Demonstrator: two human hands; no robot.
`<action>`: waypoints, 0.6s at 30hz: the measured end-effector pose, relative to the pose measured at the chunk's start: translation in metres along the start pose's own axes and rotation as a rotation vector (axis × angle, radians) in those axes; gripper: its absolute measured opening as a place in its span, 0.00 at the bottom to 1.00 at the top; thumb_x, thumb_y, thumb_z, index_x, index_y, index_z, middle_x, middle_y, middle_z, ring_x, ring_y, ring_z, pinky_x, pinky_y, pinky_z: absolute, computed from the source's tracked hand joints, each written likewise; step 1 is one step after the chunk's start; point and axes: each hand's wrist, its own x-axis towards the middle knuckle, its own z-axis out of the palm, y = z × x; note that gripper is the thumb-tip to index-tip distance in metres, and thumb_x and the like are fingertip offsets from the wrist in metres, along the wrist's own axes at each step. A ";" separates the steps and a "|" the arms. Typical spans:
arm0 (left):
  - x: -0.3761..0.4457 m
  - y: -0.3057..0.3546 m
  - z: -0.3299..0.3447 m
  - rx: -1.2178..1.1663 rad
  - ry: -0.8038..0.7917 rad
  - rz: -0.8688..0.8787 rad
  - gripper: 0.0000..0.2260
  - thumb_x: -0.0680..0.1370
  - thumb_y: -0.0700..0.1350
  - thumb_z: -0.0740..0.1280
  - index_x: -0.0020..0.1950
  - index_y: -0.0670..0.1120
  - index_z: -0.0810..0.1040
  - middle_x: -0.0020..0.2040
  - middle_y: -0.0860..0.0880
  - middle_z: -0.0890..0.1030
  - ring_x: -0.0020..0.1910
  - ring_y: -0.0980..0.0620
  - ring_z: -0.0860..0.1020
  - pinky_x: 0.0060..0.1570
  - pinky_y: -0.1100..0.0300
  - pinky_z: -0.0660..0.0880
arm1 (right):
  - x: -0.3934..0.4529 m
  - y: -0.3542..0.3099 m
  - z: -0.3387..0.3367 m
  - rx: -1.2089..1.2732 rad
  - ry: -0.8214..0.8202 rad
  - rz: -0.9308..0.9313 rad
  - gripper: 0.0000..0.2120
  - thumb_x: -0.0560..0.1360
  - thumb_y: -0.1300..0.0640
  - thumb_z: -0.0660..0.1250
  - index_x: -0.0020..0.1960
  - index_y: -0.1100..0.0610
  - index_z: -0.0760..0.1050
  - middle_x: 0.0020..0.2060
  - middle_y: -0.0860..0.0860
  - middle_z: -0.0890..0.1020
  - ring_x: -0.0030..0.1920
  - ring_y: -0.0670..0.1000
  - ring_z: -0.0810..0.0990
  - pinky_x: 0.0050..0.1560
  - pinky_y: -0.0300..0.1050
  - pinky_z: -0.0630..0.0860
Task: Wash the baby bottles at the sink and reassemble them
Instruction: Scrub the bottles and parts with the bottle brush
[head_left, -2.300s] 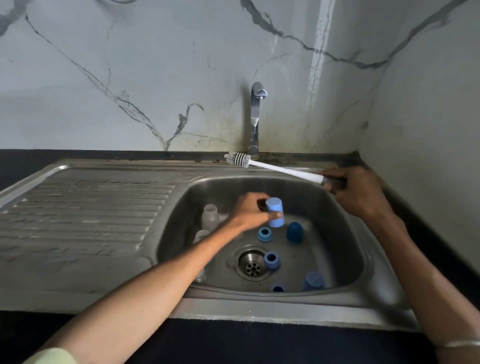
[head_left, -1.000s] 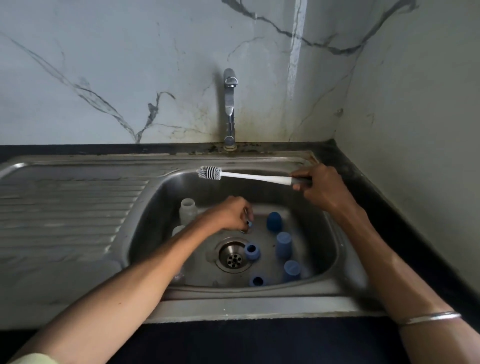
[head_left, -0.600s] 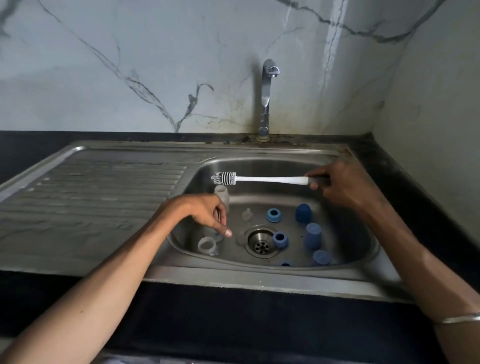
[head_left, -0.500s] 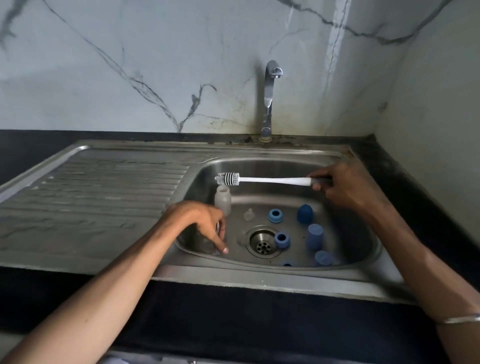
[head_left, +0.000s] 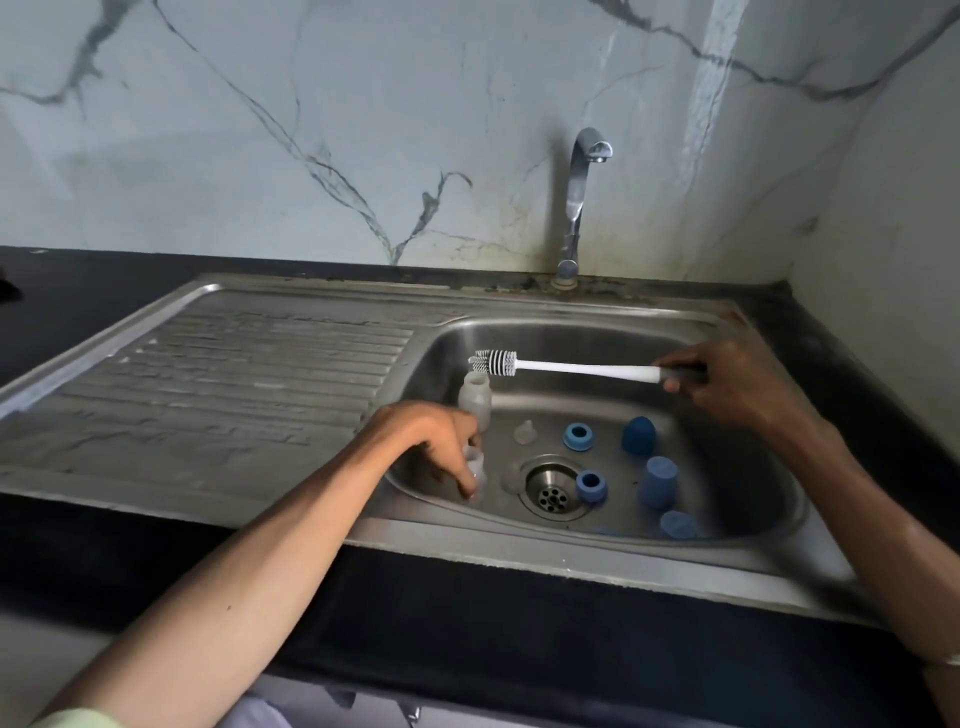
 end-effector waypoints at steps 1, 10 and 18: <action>-0.002 -0.001 -0.005 -0.046 0.040 0.024 0.26 0.68 0.56 0.77 0.60 0.44 0.76 0.47 0.49 0.80 0.40 0.54 0.78 0.37 0.61 0.71 | 0.000 0.001 -0.001 -0.001 0.010 -0.004 0.15 0.77 0.60 0.67 0.63 0.52 0.77 0.57 0.52 0.80 0.56 0.49 0.76 0.58 0.43 0.68; -0.019 -0.017 -0.033 -0.586 0.492 0.157 0.10 0.70 0.48 0.79 0.49 0.53 0.85 0.49 0.52 0.85 0.48 0.54 0.80 0.49 0.59 0.75 | -0.003 0.010 -0.016 0.094 0.168 -0.037 0.17 0.75 0.62 0.70 0.64 0.54 0.78 0.61 0.56 0.80 0.63 0.56 0.77 0.62 0.44 0.69; -0.012 -0.022 -0.032 -0.581 0.934 0.184 0.10 0.67 0.45 0.79 0.43 0.44 0.82 0.45 0.48 0.79 0.42 0.53 0.76 0.41 0.66 0.71 | 0.001 0.019 -0.017 0.107 0.228 -0.075 0.17 0.74 0.65 0.72 0.62 0.57 0.80 0.59 0.58 0.81 0.62 0.57 0.78 0.61 0.38 0.65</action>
